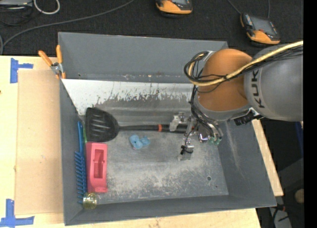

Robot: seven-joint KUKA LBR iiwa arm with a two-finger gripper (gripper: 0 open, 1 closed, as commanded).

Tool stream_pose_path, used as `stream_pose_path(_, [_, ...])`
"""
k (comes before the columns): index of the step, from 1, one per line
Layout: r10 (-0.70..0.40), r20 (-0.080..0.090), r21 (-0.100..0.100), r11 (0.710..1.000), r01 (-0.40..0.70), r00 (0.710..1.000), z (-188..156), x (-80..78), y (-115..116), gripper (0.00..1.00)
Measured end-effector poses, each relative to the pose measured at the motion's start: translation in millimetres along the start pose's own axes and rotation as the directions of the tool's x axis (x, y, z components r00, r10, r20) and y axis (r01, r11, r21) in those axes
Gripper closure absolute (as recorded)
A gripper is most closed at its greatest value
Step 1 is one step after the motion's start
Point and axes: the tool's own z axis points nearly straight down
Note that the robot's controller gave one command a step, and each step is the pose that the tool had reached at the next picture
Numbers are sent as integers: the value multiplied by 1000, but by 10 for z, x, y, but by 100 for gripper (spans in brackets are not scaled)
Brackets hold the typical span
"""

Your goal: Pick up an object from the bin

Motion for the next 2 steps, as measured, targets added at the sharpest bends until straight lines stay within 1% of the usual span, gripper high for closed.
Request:
stream_pose_path(1, [0,7,0,1000,0,1000,-41,-18,-1,0])
stream_pose_path(2, [71,15,-3,997,-71,997,806,-450,-198,0])
